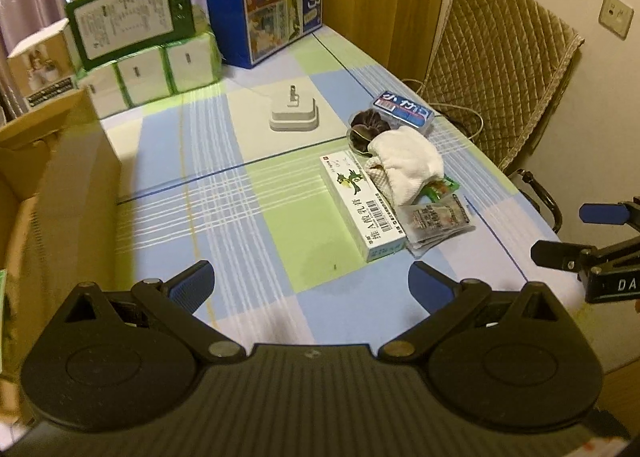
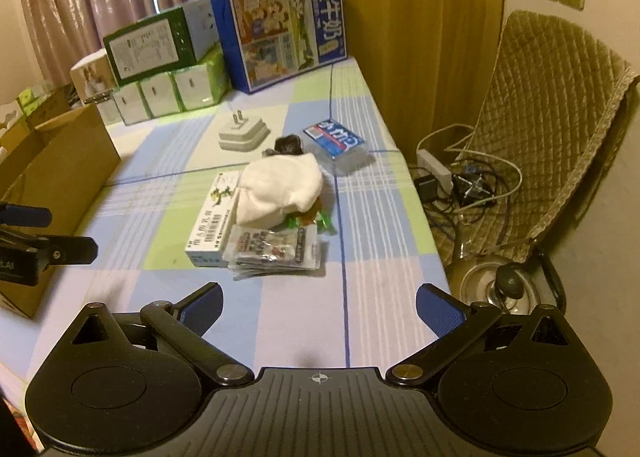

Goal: Organize objects
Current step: 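Move both tools back toward the remaining items on the table, then grasp the white bird-print ointment box with the left tool while the right tool grasps the snack packet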

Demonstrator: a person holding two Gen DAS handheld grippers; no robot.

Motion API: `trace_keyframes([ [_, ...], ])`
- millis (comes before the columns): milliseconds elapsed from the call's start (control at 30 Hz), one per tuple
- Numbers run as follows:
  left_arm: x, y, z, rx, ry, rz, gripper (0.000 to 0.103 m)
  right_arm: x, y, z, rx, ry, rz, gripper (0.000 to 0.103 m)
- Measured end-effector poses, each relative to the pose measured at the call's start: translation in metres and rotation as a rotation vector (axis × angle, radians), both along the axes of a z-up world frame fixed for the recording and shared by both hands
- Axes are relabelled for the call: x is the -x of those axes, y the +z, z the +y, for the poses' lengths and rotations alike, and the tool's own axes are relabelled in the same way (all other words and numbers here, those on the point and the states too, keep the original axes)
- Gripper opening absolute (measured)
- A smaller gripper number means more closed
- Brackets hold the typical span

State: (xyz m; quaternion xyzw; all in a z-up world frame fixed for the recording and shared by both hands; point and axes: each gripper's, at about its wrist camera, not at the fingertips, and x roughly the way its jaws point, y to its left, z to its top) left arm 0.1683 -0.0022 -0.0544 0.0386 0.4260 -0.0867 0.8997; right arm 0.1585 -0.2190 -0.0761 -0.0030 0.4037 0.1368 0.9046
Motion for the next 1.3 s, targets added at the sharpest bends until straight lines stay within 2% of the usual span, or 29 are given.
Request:
trace_keyframes([
  [100,-0.015,-0.011,-0.008,0.007,-0.011,0.012,0.097,-0.011,-0.010,0.001,0.004,0.011,0.012,0.100],
  [267,-0.038,-0.030,-0.023,0.014,-0.027,0.023,0.088,-0.026,-0.022,0.000,0.000,0.003,0.026,0.085],
  [333,-0.048,-0.038,-0.030,0.023,-0.039,0.034,0.083,-0.031,-0.026,0.000,-0.005,0.004,0.034,0.082],
  [633,-0.076,-0.063,-0.049,0.035,-0.053,0.047,0.073,-0.044,-0.038,0.002,-0.007,0.024,0.056,0.081],
  [733,-0.081,-0.068,-0.048,0.007,-0.052,0.041,0.063,-0.047,-0.042,0.004,-0.008,0.029,0.061,0.081],
  [800,-0.081,-0.070,-0.045,-0.001,-0.050,0.055,0.048,-0.048,-0.043,0.005,-0.017,0.033,0.062,0.081],
  [833,-0.081,-0.072,-0.042,-0.012,-0.053,0.063,0.036,-0.049,-0.044,0.006,-0.021,0.035,0.061,0.081],
  [867,-0.079,-0.073,-0.040,-0.021,-0.054,0.068,0.033,-0.049,-0.044,0.007,-0.026,0.039,0.060,0.081],
  [1100,-0.046,-0.069,-0.012,-0.084,-0.036,0.063,0.033,-0.060,-0.045,0.028,-0.038,0.084,0.061,0.084],
  [1167,-0.037,-0.069,-0.003,-0.080,-0.022,0.074,0.033,-0.064,-0.048,0.036,-0.039,0.093,0.064,0.090],
  [1300,-0.028,-0.066,0.007,-0.049,-0.004,0.075,0.035,-0.073,-0.053,0.050,-0.029,0.084,0.080,0.095],
])
